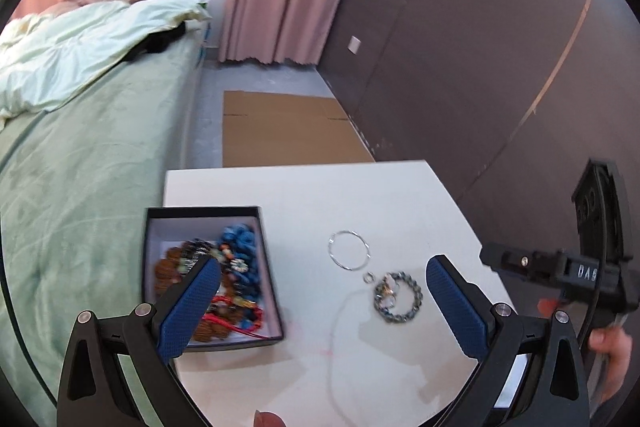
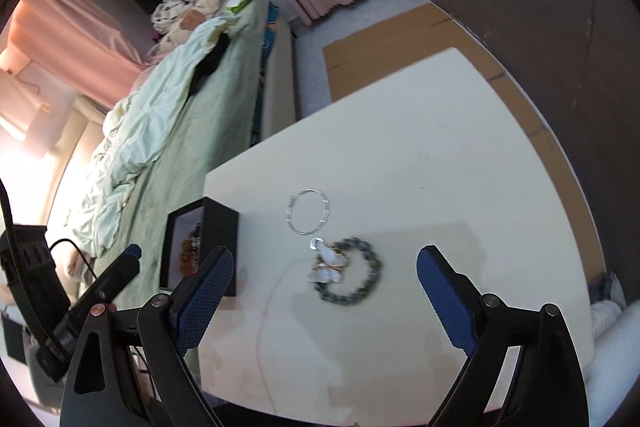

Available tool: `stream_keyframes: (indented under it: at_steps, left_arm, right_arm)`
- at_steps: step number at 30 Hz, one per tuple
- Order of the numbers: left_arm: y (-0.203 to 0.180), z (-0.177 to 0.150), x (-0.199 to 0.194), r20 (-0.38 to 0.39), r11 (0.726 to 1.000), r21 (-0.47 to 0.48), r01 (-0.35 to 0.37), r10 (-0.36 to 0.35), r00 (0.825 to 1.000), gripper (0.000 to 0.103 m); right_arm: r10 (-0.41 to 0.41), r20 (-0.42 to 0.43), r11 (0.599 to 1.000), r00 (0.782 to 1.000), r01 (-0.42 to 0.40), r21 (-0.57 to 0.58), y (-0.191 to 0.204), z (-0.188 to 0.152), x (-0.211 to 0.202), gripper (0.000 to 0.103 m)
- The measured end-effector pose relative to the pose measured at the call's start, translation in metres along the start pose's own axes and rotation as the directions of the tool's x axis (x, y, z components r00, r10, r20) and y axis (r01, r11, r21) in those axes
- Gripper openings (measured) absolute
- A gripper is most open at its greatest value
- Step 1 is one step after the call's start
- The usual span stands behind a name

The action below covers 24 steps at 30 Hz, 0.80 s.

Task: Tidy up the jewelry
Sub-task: 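Move both grippers to the grey-green bead bracelet with the white butterfly charm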

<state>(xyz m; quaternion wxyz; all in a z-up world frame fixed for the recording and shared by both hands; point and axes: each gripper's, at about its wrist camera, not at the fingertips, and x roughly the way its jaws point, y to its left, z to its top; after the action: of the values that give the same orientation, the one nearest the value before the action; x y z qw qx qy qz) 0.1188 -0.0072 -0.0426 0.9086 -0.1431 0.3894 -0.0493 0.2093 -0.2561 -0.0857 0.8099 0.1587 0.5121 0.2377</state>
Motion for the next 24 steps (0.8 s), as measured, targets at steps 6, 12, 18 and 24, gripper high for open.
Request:
stream_keyframes:
  at_steps: [6,12,18,24]
  left_arm:
    - [-0.026,-0.01,0.022,-0.055,0.998,0.055,0.031,-0.028,0.998,0.081]
    - [-0.052,-0.022,0.044,-0.091,0.988,0.149,0.038,-0.024,0.996,0.071]
    - [-0.068,-0.034,0.074,-0.141,0.978,0.206,0.034,-0.005,0.99,0.055]
    - [-0.074,-0.044,0.1,-0.166,0.971,0.236,0.023,0.017,0.986,0.05]
  right_arm:
    - [-0.029,-0.015,0.999,0.999,0.03,0.016,-0.024,0.001,-0.009,0.094]
    - [-0.042,0.001,0.998,0.999,0.042,0.039,-0.04,0.004,-0.019,0.094]
    - [-0.074,0.0,0.997,0.997,0.074,0.027,-0.048,0.005,-0.02,0.094]
    - [-0.116,-0.046,0.993,0.992,0.117,0.008,-0.056,0.005,-0.007,0.083]
